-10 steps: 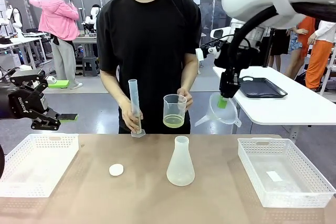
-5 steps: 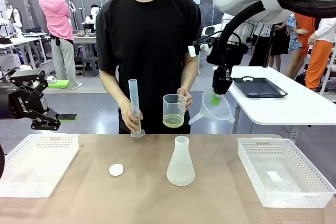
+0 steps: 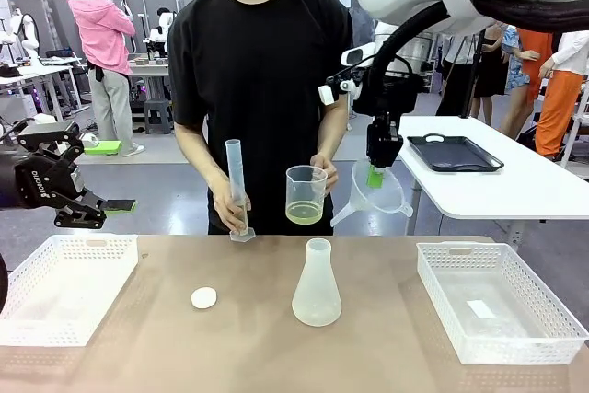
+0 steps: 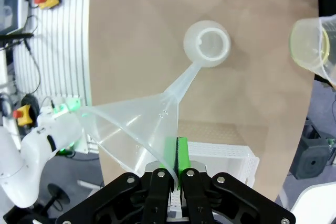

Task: Prepare the solutions needed for the experiment.
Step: Pick up the Plastic Funnel and insert it into the Big flask, then once the solution is in the Big flask , pick up the Plastic Funnel and place it back into the right Organizing basket.

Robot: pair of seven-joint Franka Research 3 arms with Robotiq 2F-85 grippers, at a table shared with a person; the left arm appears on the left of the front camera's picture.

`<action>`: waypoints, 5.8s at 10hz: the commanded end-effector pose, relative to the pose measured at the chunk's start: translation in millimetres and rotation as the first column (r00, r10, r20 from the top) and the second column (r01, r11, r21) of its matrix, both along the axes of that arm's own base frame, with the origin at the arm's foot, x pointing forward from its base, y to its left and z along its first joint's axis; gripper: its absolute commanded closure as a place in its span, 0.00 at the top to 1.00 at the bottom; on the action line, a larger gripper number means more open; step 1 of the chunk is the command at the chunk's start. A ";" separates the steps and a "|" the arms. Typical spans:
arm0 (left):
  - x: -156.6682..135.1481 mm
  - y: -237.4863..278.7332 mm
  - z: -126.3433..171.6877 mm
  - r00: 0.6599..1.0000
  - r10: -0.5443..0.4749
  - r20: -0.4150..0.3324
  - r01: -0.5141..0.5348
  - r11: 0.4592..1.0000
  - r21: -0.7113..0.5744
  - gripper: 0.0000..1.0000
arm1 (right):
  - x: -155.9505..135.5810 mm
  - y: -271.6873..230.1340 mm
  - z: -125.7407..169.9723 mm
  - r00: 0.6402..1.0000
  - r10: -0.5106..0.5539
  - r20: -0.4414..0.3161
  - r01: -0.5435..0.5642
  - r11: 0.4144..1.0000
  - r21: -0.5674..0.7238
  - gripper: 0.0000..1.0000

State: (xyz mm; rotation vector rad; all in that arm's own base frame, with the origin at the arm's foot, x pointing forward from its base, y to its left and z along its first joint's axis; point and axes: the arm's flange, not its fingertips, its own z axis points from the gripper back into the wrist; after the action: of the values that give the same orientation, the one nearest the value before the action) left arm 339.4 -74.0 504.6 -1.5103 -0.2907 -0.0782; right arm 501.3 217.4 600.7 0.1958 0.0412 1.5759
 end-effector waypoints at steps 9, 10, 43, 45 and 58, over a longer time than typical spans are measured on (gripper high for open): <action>-0.1 -2.6 3.1 1.000 0.002 0.000 -0.002 1.000 -0.025 1.00 | 51.0 72.3 -20.0 0.986 0.154 -0.066 -0.163 0.974 -0.159 0.04; -0.1 -2.6 3.1 1.000 0.002 0.000 -0.002 1.000 -0.025 1.00 | 52.5 74.8 -24.3 0.984 0.159 -0.079 -0.170 0.972 -0.164 0.04; -0.1 -2.6 3.1 1.000 0.002 0.000 -0.002 1.000 -0.025 1.00 | 72.1 124.0 -92.7 0.955 0.294 -0.050 -0.298 0.928 -0.226 0.50; -0.1 -2.6 3.1 1.000 0.002 0.000 -0.002 1.000 -0.025 1.00 | 63.9 117.2 -76.8 0.961 0.275 0.042 -0.263 0.946 -0.189 0.50; -0.1 -2.6 3.1 1.000 0.002 0.000 -0.002 1.000 -0.025 1.00 | 75.7 120.0 -53.9 0.961 0.270 0.059 -0.254 0.948 -0.189 0.50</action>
State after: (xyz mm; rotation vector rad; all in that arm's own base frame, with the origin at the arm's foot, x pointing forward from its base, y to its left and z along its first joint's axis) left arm 339.3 -74.0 504.6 -1.5099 -0.2908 -0.0784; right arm 574.1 334.2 542.2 -0.0084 0.1377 1.8312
